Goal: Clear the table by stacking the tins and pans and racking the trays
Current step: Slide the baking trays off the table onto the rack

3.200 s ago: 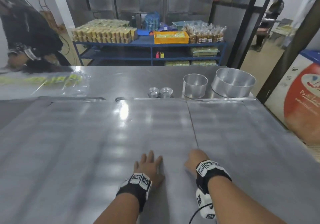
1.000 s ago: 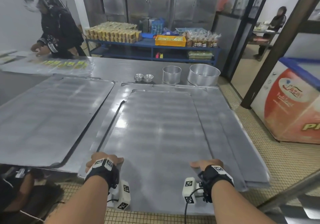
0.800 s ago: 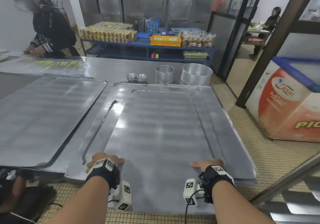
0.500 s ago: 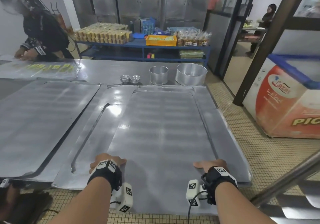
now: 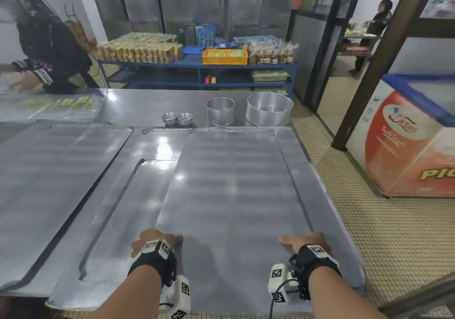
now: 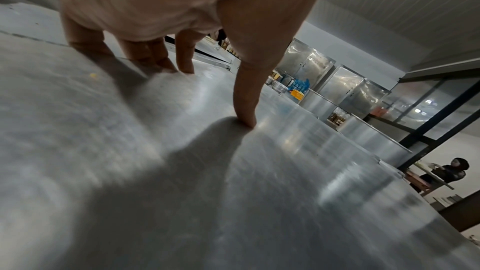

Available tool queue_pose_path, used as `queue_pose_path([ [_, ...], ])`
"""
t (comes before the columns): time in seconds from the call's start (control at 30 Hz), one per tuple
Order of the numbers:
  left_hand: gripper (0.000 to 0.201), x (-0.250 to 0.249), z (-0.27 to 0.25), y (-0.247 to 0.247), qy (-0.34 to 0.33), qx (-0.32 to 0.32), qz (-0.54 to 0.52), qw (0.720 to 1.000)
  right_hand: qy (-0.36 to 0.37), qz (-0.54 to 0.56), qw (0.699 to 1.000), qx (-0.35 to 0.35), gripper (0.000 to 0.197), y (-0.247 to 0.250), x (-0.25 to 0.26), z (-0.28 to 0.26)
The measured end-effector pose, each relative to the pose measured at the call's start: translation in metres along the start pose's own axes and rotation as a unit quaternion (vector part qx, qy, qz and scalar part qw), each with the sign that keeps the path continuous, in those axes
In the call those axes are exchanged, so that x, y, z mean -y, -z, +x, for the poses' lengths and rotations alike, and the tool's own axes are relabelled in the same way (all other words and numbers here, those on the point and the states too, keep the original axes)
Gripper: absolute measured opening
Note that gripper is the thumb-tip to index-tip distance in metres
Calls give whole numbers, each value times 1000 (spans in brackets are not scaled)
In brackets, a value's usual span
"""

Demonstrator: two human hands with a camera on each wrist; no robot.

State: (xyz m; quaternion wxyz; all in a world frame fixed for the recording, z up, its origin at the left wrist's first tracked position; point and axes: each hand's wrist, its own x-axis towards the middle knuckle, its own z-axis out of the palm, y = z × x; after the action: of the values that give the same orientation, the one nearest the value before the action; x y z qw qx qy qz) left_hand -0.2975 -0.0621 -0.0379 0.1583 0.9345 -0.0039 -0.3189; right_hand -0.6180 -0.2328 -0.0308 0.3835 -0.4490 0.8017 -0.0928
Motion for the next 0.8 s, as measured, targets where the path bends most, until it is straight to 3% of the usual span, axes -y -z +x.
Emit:
queue_pose_path([
  [0.13, 87, -2, 16, -10, 4, -2, 49, 999, -3, -8, 1000, 3, 105, 1, 3, 2],
  [0.37, 82, -1, -3, -11, 30, -46, 39, 998, -18, -50, 999, 10, 100, 7, 5, -6],
  [0.53, 97, 0, 10, -5, 31, -34, 50, 998, -12, -32, 999, 22, 113, -7, 1, 13],
  [0.73, 110, 1, 32, -5, 9, -1, 36, 999, -13, -15, 999, 39, 104, 10, 12, -10],
  [0.8, 107, 1, 43, -3, -9, -6, -7, 1000, -8, -11, 999, 40, 103, 14, 14, -12],
])
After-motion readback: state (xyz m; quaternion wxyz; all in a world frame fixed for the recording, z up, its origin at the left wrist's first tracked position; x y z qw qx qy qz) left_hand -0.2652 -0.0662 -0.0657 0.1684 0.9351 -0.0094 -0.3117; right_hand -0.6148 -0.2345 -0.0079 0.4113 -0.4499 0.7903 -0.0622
